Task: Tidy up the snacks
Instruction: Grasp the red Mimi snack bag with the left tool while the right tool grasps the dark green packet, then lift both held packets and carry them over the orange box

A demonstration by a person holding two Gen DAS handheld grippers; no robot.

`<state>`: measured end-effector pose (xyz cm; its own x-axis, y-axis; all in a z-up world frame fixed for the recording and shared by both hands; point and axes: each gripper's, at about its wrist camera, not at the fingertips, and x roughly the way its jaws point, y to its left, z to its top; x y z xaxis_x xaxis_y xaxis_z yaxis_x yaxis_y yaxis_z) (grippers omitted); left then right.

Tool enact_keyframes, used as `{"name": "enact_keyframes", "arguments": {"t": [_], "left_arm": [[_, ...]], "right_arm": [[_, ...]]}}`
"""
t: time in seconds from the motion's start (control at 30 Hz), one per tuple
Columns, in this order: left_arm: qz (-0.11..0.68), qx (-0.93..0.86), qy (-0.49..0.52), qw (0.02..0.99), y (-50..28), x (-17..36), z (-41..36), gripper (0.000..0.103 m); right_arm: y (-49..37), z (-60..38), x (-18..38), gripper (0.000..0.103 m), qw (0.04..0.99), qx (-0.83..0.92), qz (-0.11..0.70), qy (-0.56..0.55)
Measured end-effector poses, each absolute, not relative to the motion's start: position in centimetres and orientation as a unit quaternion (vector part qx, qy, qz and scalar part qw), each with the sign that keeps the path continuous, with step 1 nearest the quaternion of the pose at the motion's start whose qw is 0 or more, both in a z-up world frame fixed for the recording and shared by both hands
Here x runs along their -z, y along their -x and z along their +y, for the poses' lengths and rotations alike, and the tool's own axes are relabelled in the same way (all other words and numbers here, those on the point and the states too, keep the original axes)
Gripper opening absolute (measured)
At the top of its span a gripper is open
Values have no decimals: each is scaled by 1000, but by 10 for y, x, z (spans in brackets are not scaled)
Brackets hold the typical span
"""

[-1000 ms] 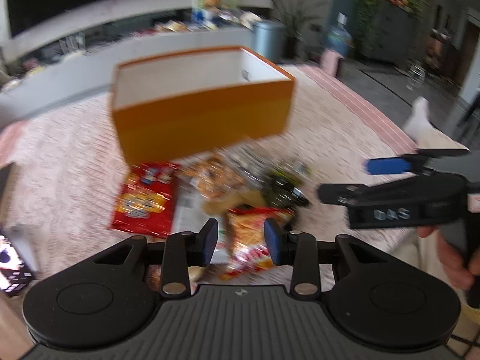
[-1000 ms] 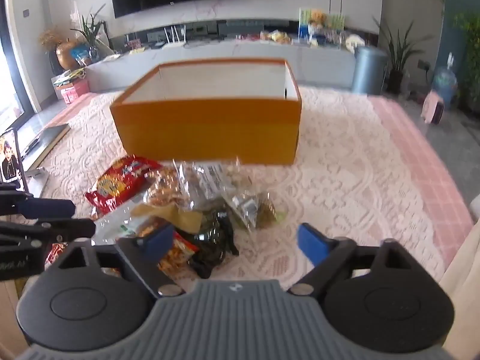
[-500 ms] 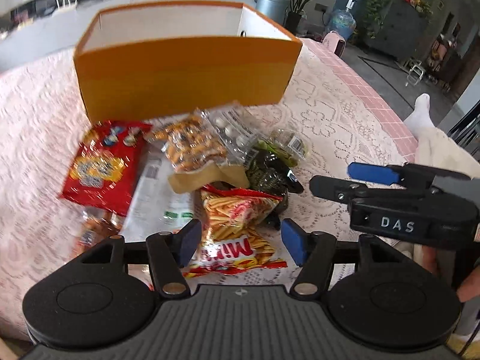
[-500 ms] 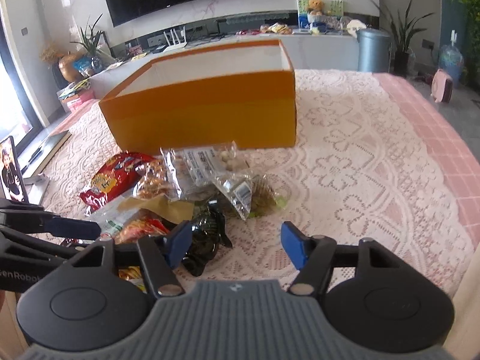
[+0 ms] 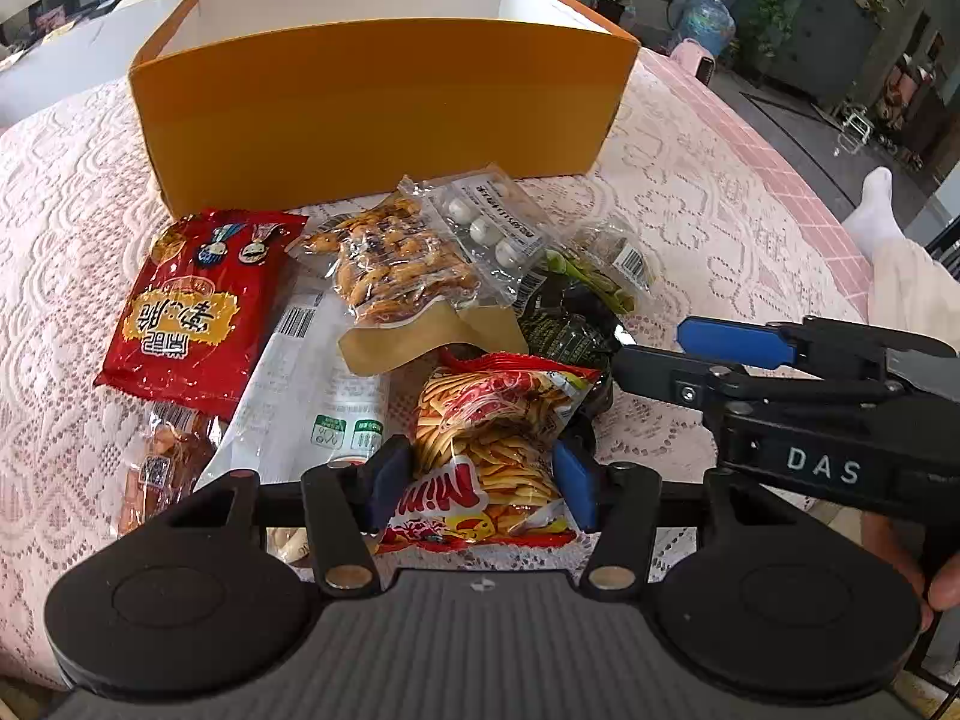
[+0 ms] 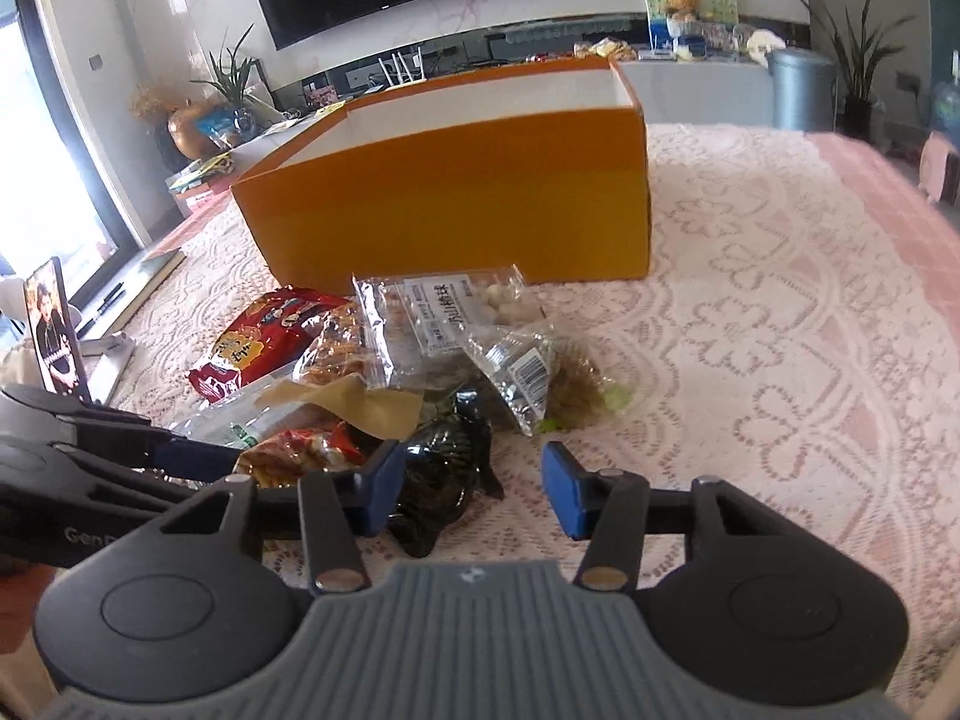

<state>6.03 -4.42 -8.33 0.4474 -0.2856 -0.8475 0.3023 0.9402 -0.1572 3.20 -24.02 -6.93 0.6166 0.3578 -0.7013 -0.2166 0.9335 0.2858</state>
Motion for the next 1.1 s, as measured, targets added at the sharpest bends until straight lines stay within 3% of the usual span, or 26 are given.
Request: {"name": "enact_keyframes", "arguments": {"t": [0.33, 0.93, 1.0, 1.03, 1.1], "left_arm": [[488, 180, -24, 854, -55, 80, -44, 43], [473, 177, 34, 862, -49, 43, -25, 41], [473, 176, 36, 862, -49, 43, -24, 41], [474, 175, 37, 862, -49, 43, -24, 41], [475, 173, 38, 862, -48, 43, -24, 41]], "right_arm": [[-40, -241, 81, 51, 884, -171, 422, -106], [-51, -217, 103, 54, 886, -184, 419, -68], [-52, -217, 104, 51, 887, -184, 417, -69], [-52, -216, 104, 42, 887, -187, 416, -69], [-51, -215, 103, 41, 886, -193, 417, -66]]}}
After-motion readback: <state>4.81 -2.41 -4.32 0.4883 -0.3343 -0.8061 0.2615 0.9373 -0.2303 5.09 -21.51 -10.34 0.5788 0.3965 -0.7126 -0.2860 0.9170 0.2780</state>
